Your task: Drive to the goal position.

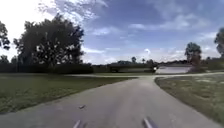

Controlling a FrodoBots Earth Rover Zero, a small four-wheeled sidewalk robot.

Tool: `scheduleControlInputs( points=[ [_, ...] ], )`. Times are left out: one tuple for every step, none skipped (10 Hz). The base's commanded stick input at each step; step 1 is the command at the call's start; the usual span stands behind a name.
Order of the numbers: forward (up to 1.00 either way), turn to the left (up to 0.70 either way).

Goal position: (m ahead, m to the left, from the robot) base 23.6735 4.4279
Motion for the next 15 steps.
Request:
scheduleControlInputs(
  points=[
    [0.69, 0.03],
    [0.69, 0.03],
    [0.69, 0.03],
    [0.69, 0.03],
    [0.69, 0.03],
    [0.69, 0.03],
    [0.69, 0.03],
    [0.69, 0.03],
    [0.69, 0.03],
    [0.69, 0.03],
    [0.69, 0.03],
    [0.69, 0.03],
    [0.69, 0.03],
    [0.69, 0.03],
    [0.69, 0.03]
  ],
)
